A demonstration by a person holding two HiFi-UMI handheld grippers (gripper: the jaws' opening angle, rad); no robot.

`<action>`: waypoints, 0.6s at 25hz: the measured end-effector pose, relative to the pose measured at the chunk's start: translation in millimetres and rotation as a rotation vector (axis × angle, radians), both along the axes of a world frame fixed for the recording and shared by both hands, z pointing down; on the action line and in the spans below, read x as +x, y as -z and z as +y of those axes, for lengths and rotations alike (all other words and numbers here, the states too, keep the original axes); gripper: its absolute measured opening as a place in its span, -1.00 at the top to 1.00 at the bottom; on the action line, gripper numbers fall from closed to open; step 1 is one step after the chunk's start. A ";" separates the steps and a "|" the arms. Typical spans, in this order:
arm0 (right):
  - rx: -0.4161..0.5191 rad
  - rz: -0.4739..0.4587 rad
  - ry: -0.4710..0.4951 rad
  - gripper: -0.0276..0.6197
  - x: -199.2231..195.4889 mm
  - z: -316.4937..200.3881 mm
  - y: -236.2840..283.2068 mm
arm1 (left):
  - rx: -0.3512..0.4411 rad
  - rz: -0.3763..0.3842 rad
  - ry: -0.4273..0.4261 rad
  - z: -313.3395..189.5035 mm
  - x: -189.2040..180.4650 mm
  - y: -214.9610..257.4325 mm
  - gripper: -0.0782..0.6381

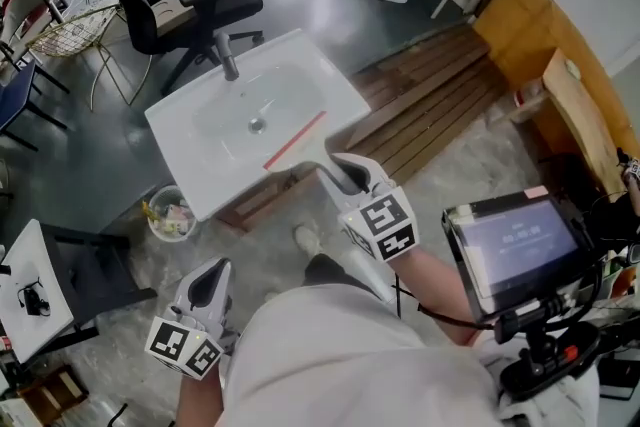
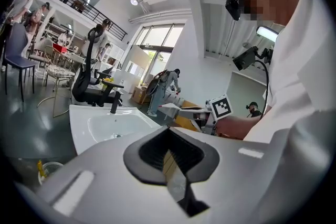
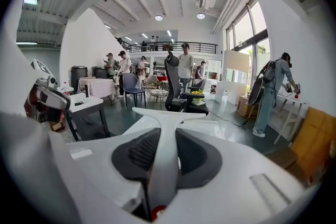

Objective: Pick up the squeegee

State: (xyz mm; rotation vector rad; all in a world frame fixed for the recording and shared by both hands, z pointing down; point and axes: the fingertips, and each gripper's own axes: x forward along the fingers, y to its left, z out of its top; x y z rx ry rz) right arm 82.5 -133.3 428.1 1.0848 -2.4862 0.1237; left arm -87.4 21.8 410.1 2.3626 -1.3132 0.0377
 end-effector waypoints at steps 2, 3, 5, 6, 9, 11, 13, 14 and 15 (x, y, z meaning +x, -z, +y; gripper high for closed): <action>0.000 -0.001 0.000 0.62 3.5 -9.5 0.1 | 0.000 0.000 -0.002 -10.4 4.1 1.5 0.76; -0.001 -0.002 -0.001 0.62 5.2 -14.8 -0.2 | 0.000 -0.001 -0.003 -15.9 6.1 2.2 0.76; -0.005 -0.006 -0.001 0.62 7.7 -26.2 -1.2 | -0.004 -0.006 -0.005 -27.8 9.3 3.1 0.76; -0.008 -0.008 0.000 0.62 8.8 -32.3 -1.8 | -0.007 -0.009 -0.004 -34.1 10.7 3.5 0.76; -0.017 -0.011 0.002 0.62 12.8 -49.8 -4.4 | -0.015 -0.018 -0.003 -52.8 15.5 4.5 0.76; -0.020 -0.012 0.003 0.62 15.1 -61.4 -6.8 | -0.019 -0.025 -0.004 -65.2 18.9 5.0 0.76; -0.021 -0.017 0.003 0.62 17.0 -74.2 -9.8 | -0.021 -0.031 -0.006 -78.1 22.6 5.2 0.76; -0.022 -0.020 0.002 0.62 18.7 -81.0 -11.6 | -0.022 -0.033 -0.007 -84.9 25.1 5.0 0.76; -0.022 -0.024 0.000 0.62 21.2 -88.0 -13.4 | -0.024 -0.034 -0.009 -92.0 28.2 4.6 0.76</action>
